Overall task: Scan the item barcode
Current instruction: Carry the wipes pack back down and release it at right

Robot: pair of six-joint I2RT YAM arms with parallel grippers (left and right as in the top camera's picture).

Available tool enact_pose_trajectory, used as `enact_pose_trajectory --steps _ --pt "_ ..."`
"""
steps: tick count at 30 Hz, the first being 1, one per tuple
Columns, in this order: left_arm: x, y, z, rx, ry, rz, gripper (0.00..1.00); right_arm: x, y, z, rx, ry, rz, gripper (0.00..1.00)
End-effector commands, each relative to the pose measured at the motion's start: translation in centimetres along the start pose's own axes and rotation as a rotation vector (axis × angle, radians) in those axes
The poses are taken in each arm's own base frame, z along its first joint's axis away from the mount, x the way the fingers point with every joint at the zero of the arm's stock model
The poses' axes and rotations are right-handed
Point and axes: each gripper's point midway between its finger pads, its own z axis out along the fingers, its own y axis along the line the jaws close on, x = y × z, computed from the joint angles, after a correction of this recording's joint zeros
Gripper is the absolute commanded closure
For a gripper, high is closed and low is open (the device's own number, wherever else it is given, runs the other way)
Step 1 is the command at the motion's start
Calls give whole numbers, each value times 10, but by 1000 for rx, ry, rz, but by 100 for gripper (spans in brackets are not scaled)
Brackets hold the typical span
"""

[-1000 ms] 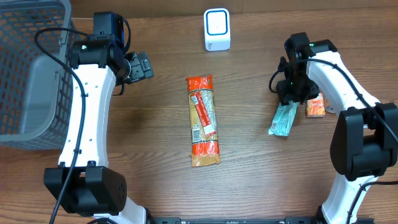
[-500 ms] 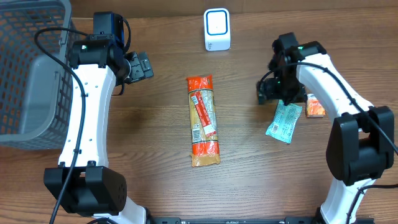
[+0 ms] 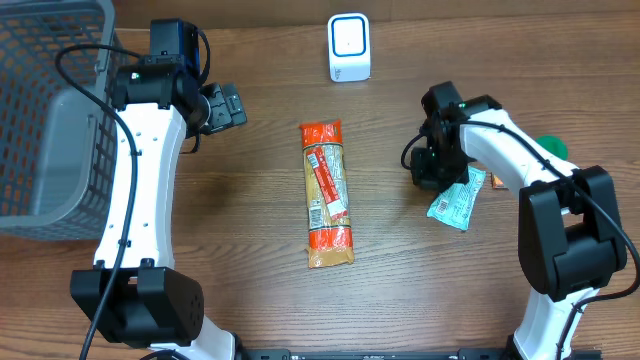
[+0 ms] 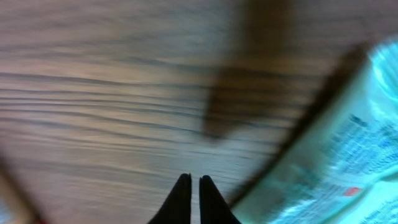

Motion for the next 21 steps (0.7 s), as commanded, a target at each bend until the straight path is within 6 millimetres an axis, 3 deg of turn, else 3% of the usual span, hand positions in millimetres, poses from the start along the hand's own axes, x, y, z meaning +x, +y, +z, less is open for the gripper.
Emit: enact_pose_trajectory --steps 1,5,10,21 --pt "-2 -2 -4 4 -12 18 0 -1 -24 -7 129 -46 37 94" --pt "-2 -2 -4 4 -12 18 0 7 -53 -12 253 -22 58 94" --pt "-2 -2 -4 4 -12 18 0 14 -73 -18 328 6 78 91" --pt "-2 -2 -4 4 -12 18 0 7 -77 -18 329 -20 92 92"
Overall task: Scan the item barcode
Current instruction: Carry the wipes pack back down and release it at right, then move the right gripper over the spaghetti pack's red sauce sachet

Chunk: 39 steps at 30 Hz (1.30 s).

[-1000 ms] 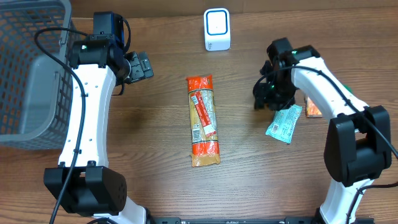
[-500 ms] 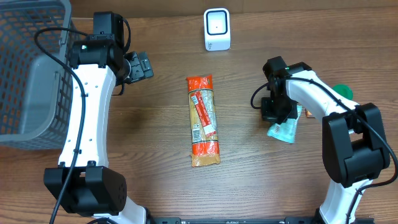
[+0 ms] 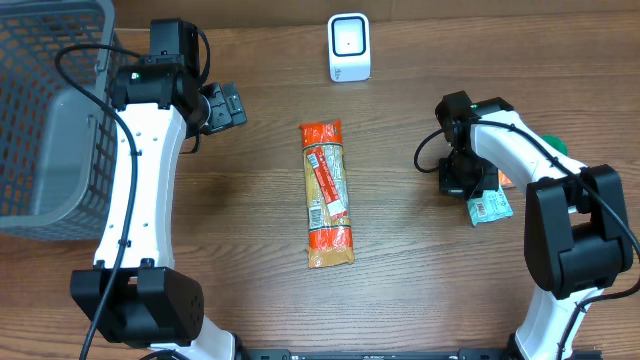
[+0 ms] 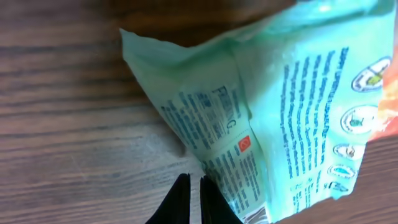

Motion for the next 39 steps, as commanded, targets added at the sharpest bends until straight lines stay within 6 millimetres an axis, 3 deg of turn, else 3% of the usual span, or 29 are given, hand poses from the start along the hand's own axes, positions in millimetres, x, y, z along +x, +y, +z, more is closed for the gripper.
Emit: enact_pose_trajectory --steps 1,5,9,12,18,19,21,24,26,30,39 --pt "-2 -2 -4 4 -13 18 0 -7 -7 -10 20 -56 34 92" --pt "-2 -2 -4 4 -13 18 0 -12 -20 -11 94 -89 124 92" --pt "-2 -2 -4 4 -13 18 0 -11 -16 -12 80 -86 113 95" --pt "-2 -2 -4 4 -13 18 0 -12 -4 -24 38 -106 84 95" --pt "-2 -2 -4 4 -13 18 0 -11 48 -91 -180 -233 -57 92" --pt "-2 -2 -4 4 -13 18 0 -10 58 -103 -221 -261 -74 83" --pt "-2 -2 -4 4 -13 18 0 -7 77 -120 -303 -296 -108 53" --pt "-2 -2 -4 4 -13 18 0 2 116 -139 -487 -299 -174 52" --pt "-2 -2 -4 4 -13 18 0 9 136 -148 -593 -279 -211 63" --pt "-2 -2 -4 4 -13 18 0 23 155 -146 -646 -228 -248 65" --pt "-2 -2 -4 4 -13 18 0 53 195 -108 -651 -223 -370 56"
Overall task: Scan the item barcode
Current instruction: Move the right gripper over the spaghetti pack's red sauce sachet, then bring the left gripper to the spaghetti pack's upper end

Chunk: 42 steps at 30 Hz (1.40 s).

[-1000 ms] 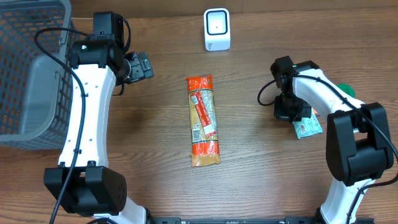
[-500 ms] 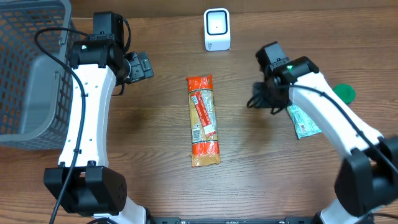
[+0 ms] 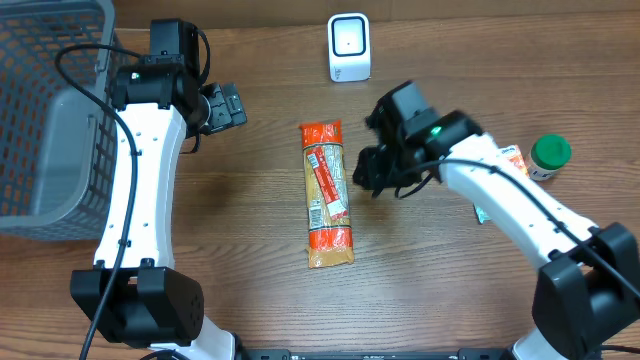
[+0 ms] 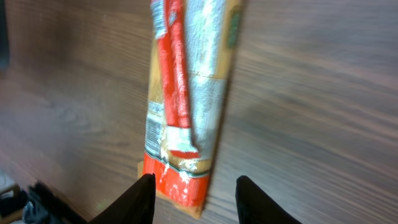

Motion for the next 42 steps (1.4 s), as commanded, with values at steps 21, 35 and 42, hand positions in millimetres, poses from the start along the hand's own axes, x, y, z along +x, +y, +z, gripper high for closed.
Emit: enact_pose_trajectory --steps 21,35,42 --pt "-2 -2 -4 4 -12 17 0 25 -13 61 45 -59 122 51" --pt "33 -53 -13 310 149 109 47 31 -15 61 53 -35 130 50" --pt "78 -80 15 337 248 214 93 33 -7 54 -97 29 85 49"
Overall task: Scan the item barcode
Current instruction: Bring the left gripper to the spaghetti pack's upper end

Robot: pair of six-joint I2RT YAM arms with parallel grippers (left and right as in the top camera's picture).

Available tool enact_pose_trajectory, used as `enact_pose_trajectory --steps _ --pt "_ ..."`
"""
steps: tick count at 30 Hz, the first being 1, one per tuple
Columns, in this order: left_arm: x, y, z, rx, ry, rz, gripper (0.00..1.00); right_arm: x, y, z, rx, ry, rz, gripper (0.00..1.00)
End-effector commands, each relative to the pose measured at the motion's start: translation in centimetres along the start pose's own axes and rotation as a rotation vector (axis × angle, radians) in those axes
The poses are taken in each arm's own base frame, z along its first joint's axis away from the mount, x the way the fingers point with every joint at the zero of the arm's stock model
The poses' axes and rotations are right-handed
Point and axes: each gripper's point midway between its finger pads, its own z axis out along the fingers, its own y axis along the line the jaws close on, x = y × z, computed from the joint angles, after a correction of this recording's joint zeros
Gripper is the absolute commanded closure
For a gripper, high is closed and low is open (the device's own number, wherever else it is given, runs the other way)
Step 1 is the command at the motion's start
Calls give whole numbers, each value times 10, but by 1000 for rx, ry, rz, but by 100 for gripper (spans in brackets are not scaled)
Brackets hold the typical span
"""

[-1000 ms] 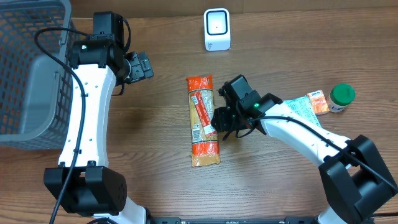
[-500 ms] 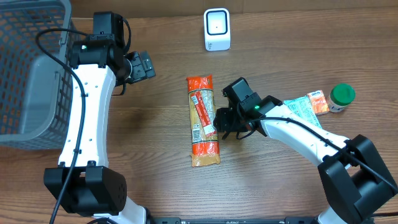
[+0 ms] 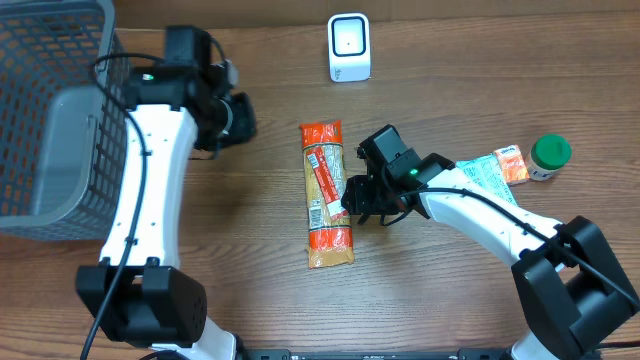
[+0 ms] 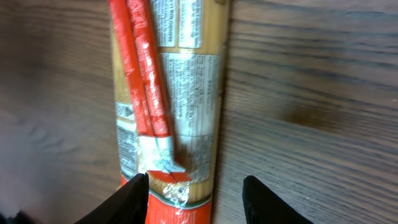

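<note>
A long orange and tan packet with printed labels (image 3: 327, 195) lies lengthwise at the table's middle; the right wrist view shows it close up (image 4: 168, 106). My right gripper (image 3: 358, 205) hangs open right beside its right edge, low over it, and in the wrist view the right gripper (image 4: 196, 196) straddles the packet's lower part. A white scanner (image 3: 349, 47) stands at the back centre. My left gripper (image 3: 238, 117) is raised at the left of the packet; its jaws do not show well enough to judge.
A grey wire basket (image 3: 40, 110) fills the left side. At the right lie a pale green packet (image 3: 485, 172), a small orange packet (image 3: 512, 163) and a green-lidded jar (image 3: 549, 154). Bare wooden table (image 3: 250, 260) surrounds the long packet.
My right gripper has moved down and left, closer to the long packet, and now straddles it. My left arm has shifted slightly to the right.
My right gripper was shut beside the pale green packet at the right, first at its left, then right over it. Then it was open, near the long packet's right side. Now it hangs open around that packet. The packet has not moved.
</note>
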Motion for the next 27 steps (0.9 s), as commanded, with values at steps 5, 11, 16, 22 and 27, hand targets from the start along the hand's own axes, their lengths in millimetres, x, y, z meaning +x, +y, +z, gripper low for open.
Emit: enact_pose_trajectory --steps 5,11,16,22,27 --pt "50 -32 69 70 116 135 96 0 -4 -10 -144 68 3 47" --pt "71 -51 108 92 117 185 92 3 -7 -4 -148 63 1 48" --pt "75 -60 124 92 105 214 92 6 -9 4 -177 47 18 52" --pt "75 -59 154 81 133 179 94 5 -3 6 -216 34 2 53" --pt "85 -49 185 55 198 160 96 5 -1 8 -225 24 -11 53"
